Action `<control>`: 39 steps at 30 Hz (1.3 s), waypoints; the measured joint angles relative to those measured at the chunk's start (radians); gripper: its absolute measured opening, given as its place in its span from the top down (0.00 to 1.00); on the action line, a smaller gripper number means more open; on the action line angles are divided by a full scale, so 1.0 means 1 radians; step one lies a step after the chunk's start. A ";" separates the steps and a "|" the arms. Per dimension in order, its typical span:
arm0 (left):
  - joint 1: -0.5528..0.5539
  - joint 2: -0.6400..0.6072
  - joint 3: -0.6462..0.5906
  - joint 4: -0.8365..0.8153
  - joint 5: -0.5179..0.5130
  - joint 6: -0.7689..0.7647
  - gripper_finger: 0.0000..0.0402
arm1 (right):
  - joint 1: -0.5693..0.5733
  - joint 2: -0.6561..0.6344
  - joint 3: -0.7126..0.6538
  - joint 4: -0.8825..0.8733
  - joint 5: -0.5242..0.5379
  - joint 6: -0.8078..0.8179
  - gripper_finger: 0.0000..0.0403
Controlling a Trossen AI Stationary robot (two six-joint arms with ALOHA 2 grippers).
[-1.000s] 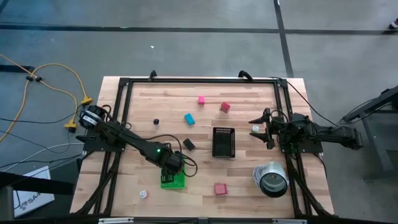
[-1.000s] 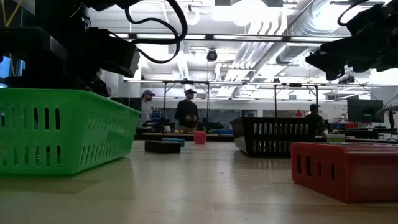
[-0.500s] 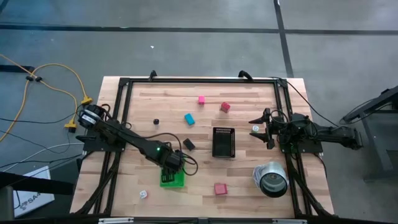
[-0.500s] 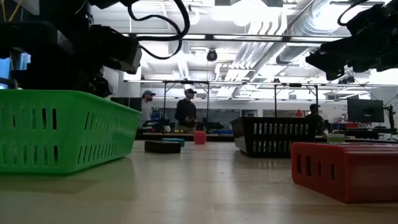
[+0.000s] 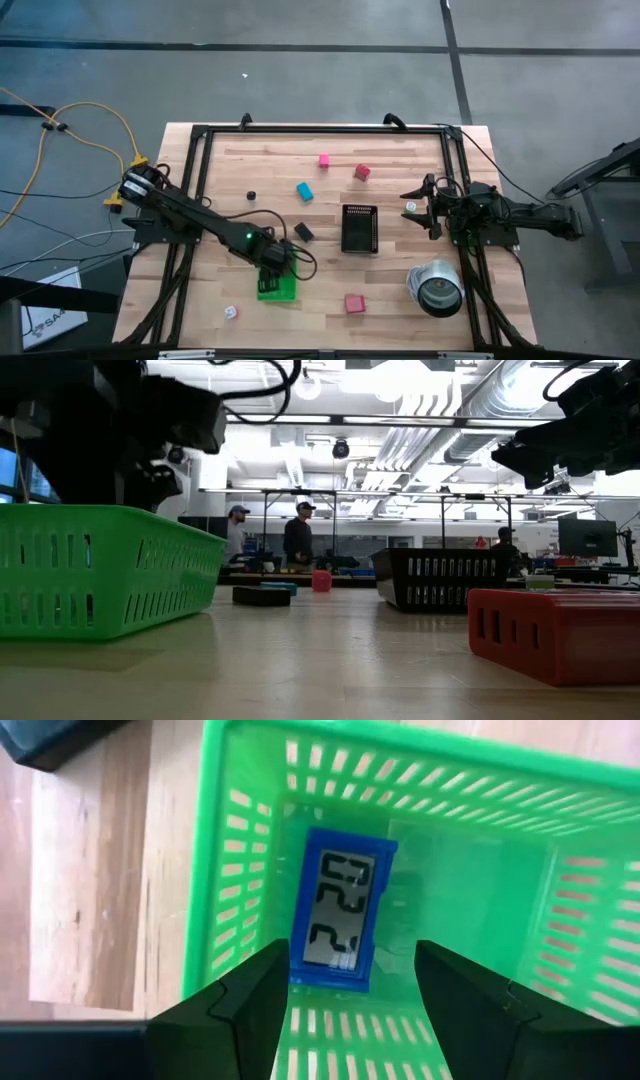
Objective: Pick & Place Office items
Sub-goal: Put the black digital clock into the green bin
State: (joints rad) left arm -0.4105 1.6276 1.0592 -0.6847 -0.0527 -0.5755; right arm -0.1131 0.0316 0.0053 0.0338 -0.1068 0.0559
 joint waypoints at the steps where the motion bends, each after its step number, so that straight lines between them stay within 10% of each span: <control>1: -0.001 -0.006 0.000 -0.002 -0.001 0.000 0.48 | 0.000 0.000 0.000 0.000 0.000 0.000 0.38; 22: 0.076 -0.156 0.000 0.001 0.000 0.454 0.48 | 0.000 0.000 0.000 0.000 0.000 0.000 0.38; 39: 0.437 -0.157 0.000 0.105 0.233 1.035 0.48 | 0.000 0.000 0.000 0.000 0.000 0.000 0.38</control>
State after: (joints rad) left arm 0.0262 1.4701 1.0592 -0.5800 0.1799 0.4595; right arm -0.1131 0.0319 0.0055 0.0338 -0.1067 0.0559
